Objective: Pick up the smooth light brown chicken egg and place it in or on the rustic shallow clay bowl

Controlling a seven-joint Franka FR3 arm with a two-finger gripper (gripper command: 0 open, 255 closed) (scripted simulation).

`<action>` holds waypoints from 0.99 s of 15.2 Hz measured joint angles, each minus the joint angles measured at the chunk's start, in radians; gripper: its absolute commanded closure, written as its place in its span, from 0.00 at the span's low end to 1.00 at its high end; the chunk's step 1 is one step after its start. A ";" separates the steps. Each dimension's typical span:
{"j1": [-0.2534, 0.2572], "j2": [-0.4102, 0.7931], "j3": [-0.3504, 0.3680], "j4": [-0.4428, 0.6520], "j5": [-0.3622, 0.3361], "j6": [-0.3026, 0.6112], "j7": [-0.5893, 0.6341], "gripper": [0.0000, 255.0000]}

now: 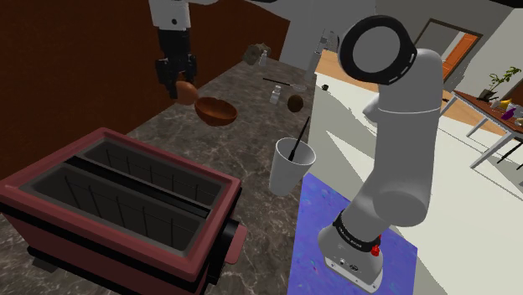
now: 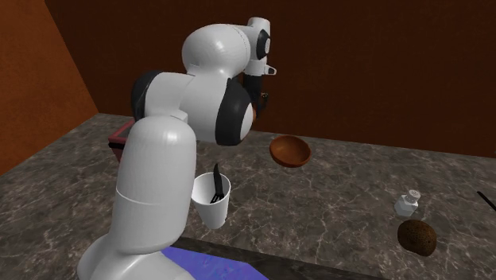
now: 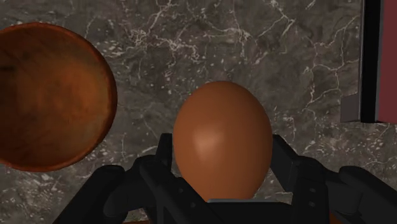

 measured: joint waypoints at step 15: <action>-0.193 0.060 -0.086 0.099 -0.033 -0.039 -0.280 1.00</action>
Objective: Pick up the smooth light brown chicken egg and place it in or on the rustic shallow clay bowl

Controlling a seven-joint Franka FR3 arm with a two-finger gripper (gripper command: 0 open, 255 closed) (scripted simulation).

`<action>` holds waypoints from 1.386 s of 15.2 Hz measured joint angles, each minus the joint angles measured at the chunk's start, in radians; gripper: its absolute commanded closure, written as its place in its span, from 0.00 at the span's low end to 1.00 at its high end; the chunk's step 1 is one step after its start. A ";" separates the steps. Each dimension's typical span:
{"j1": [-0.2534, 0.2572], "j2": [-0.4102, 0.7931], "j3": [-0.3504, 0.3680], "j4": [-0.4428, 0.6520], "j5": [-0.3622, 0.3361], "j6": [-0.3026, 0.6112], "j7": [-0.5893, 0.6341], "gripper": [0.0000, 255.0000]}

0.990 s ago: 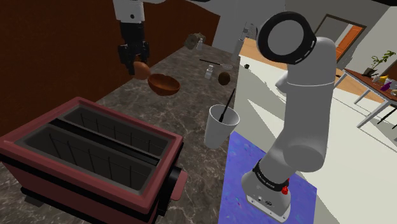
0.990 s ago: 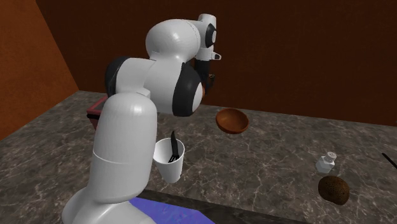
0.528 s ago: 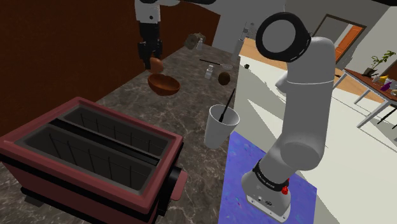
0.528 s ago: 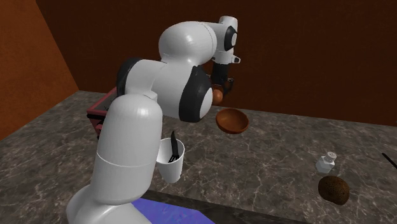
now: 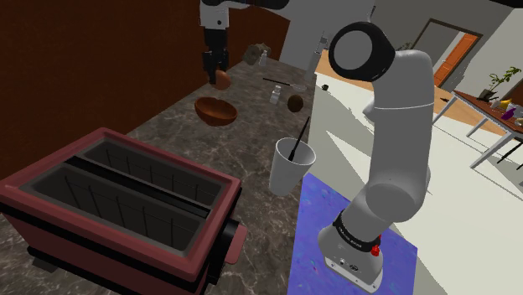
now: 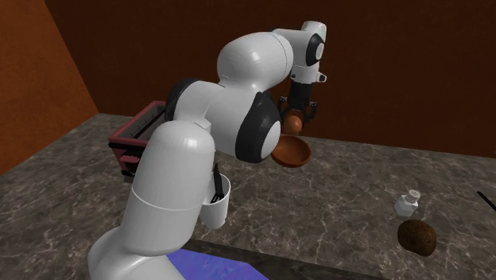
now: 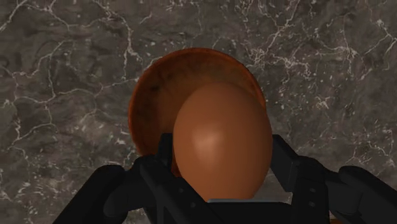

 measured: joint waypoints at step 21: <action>-0.013 0.005 -0.003 -0.173 -0.002 0.177 0.001 0.00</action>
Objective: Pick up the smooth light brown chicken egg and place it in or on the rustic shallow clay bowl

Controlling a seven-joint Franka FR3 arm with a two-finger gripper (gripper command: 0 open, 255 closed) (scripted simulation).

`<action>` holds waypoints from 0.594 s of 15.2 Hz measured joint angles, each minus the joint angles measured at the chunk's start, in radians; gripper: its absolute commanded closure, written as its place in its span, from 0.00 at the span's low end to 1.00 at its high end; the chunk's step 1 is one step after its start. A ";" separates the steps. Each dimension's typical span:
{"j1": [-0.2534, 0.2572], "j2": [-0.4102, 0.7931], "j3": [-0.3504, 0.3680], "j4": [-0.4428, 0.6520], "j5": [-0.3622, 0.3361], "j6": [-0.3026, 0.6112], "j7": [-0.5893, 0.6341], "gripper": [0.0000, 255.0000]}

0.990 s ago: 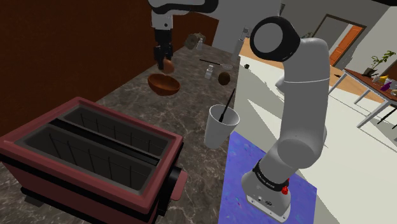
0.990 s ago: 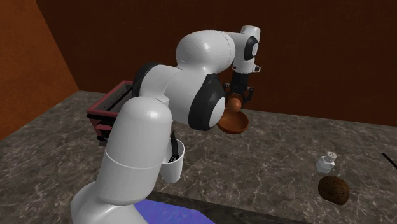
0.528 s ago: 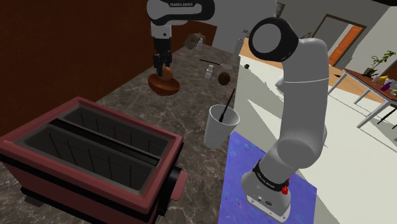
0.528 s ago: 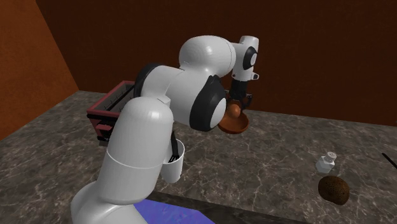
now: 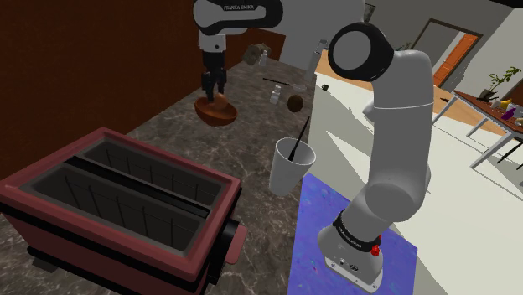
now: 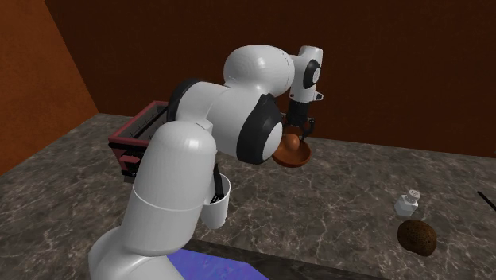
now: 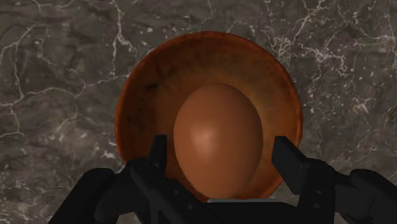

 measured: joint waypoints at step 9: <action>0.011 0.036 -0.001 0.151 -0.003 -0.113 -0.004 0.00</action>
